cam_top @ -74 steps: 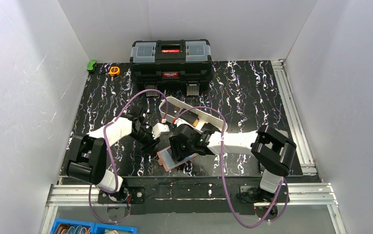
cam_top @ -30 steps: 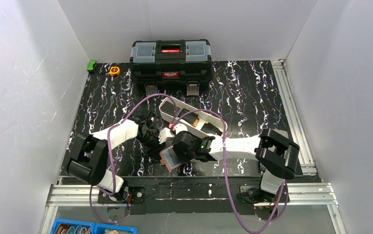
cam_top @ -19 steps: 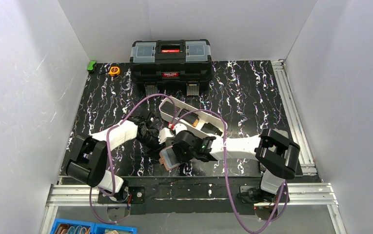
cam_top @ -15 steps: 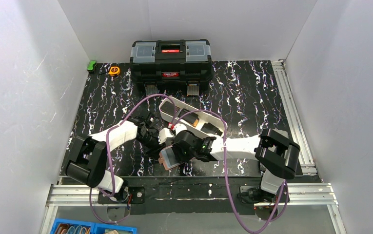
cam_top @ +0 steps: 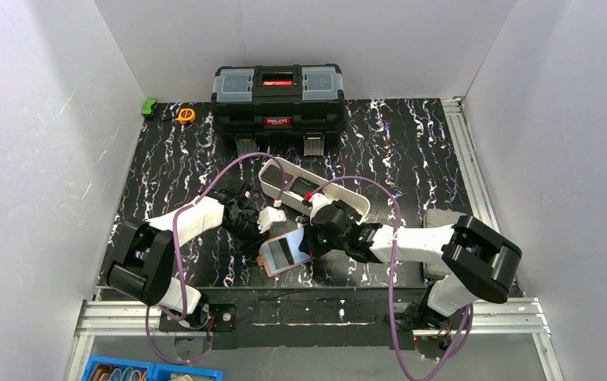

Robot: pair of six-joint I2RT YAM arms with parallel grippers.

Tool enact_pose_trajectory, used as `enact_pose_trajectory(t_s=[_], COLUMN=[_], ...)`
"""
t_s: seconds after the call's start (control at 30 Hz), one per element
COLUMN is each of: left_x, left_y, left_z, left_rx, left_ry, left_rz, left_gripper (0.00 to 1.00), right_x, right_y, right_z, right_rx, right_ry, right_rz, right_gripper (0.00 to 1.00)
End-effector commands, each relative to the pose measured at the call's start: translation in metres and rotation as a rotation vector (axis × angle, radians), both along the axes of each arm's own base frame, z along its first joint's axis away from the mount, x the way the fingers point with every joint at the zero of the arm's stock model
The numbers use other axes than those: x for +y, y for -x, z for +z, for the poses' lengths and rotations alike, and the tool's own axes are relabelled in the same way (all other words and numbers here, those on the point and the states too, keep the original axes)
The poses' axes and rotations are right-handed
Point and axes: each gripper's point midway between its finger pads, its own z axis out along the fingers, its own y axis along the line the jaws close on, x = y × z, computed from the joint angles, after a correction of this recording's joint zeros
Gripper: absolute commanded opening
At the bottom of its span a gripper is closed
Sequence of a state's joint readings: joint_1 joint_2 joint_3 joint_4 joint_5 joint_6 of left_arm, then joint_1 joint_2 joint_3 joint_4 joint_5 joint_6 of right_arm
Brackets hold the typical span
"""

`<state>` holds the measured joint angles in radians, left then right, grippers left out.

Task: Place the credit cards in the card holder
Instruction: Insert the credit card into the card holder.

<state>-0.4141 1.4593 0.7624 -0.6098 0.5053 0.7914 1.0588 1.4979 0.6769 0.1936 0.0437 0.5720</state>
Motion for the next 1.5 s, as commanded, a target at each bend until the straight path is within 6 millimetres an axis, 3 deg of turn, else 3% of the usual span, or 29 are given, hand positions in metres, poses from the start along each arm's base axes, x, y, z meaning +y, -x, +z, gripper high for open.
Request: enact_pose_trajectory(t_s=[0.0,0.3,0.67,1.0,1.47], left_x=[0.012,0.016,0.011,0.005,0.005], left_y=[-0.007,-0.009,-0.013,-0.010,-0.010], left_z=[0.002,-0.006,-0.009,-0.020,-0.016], left_rx=[-0.014,-0.019,-0.036,-0.039,-0.044], left_ry=[-0.070,-0.094,-0.092,-0.109,-0.106], left_rz=[0.035,0.047,0.040,-0.001,0.008], left_gripper=[0.26,0.25,0.26,0.25,0.25], right_x=[0.022,0.044,0.047,0.055,0.068], right_y=[-0.009,-0.015,-0.027,-0.023,-0.015], right_z=[0.018,0.011,0.005,-0.004,0.001], right_rx=[-0.016,0.078,0.093,0.127,0.163], right_ry=[-0.090,-0.156,-0.155,-0.157,-0.197], right_rz=[0.013,0.063,0.043,0.072,0.123], right_gripper=[0.01,0.01,0.01,0.01,0.01])
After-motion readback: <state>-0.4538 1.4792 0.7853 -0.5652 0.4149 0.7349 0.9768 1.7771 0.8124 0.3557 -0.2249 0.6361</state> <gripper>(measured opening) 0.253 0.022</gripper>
